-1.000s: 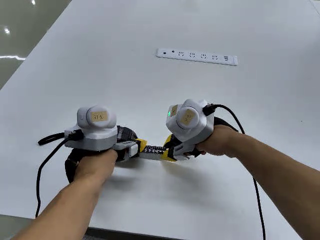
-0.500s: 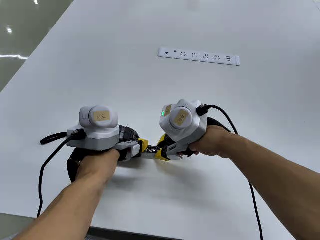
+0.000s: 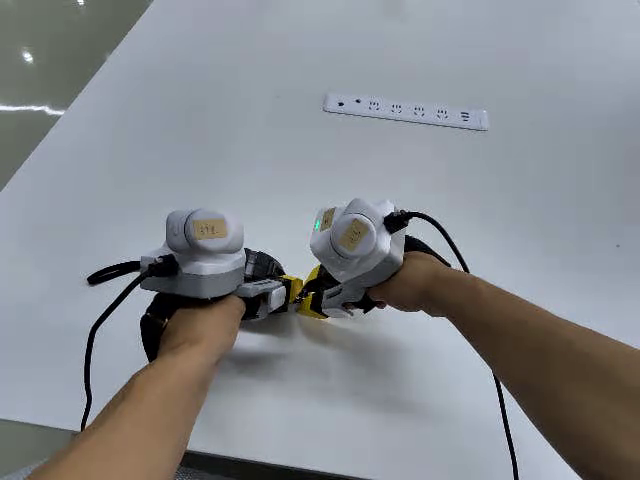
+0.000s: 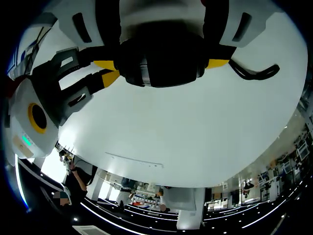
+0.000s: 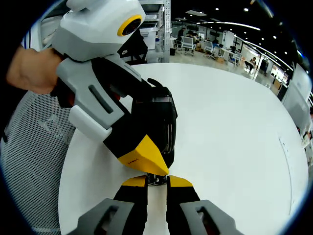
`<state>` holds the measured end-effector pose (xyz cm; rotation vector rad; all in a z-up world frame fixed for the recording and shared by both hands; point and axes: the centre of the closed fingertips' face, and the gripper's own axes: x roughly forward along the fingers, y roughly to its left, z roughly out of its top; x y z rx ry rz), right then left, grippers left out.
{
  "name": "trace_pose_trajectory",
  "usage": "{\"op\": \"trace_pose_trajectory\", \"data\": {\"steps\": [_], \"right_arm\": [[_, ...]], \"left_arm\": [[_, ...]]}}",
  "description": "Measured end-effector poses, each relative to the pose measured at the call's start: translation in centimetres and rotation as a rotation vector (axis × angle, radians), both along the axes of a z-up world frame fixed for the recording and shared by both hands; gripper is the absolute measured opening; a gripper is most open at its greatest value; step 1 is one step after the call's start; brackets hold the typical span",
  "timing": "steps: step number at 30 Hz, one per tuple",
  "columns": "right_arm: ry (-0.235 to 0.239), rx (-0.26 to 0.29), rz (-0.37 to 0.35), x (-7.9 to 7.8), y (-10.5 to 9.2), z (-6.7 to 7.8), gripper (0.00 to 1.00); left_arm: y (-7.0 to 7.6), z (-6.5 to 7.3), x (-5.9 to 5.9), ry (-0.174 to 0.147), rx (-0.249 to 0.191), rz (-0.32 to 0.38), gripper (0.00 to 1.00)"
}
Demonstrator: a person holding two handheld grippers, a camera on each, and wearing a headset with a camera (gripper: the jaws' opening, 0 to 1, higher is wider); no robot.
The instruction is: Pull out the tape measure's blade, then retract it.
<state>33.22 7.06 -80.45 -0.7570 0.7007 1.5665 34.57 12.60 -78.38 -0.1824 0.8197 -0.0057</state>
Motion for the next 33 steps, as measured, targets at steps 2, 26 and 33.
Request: {"op": "trace_pose_trajectory", "data": {"steps": [2,26,33], "right_arm": [[-0.002,0.006,0.004,-0.01,0.12,-0.05,0.1],[-0.006,0.054,0.012,-0.01,0.77,-0.23,0.11],[-0.009,0.052,0.018,0.04,0.77,-0.2,0.12]], "left_arm": [[-0.02,-0.01,0.0,0.001,0.0,0.0,0.64],[-0.25,-0.11,0.08,0.009,0.008,-0.005,0.65],[-0.26,-0.08,0.13,0.018,-0.004,-0.004,0.66]]}}
